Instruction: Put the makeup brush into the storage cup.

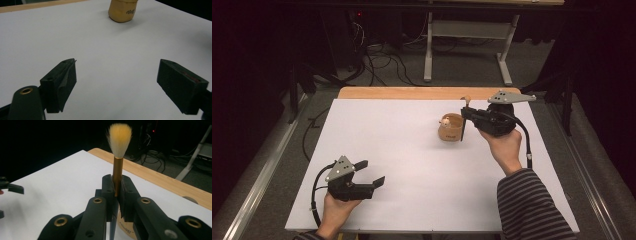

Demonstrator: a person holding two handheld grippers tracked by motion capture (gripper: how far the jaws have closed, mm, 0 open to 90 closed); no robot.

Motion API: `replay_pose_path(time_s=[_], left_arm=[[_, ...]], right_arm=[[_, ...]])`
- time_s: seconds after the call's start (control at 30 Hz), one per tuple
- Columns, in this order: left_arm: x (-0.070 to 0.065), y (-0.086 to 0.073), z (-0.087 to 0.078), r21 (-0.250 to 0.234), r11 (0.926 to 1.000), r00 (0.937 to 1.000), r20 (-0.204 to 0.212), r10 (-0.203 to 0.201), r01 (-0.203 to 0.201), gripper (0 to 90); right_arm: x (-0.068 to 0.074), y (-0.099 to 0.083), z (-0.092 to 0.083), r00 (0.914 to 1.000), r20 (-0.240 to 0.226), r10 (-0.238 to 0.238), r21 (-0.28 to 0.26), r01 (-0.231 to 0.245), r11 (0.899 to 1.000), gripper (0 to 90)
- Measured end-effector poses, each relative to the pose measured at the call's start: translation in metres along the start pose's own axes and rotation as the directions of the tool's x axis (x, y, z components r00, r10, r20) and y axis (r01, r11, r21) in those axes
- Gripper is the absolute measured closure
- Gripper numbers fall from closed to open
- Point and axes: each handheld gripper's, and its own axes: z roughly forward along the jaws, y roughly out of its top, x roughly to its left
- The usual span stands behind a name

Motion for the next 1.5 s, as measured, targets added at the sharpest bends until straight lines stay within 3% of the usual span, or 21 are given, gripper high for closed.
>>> replay_pose_path(time_s=[0.63,0.87,1.5], left_arm=[[0.001,0.000,0.001,0.006,1.0000,1.0000,0.004,-0.002,0.001,16.7],[0.001,0.000,0.001,0.008,1.0000,1.0000,0.004,-0.003,0.003,16.8],[0.001,0.000,0.002,0.006,1.0000,1.0000,0.005,-0.006,0.006,16.8]], right_arm=[[-0.023,0.004,0.022,0.9956,0.064,0.068,0.003,-0.069,0.998,85.8],[-0.025,0.008,0.025,0.9950,0.087,0.050,0.006,-0.051,0.999,85.7],[-0.033,0.014,0.038,0.9893,0.128,0.071,0.011,-0.073,0.997,85.7]])
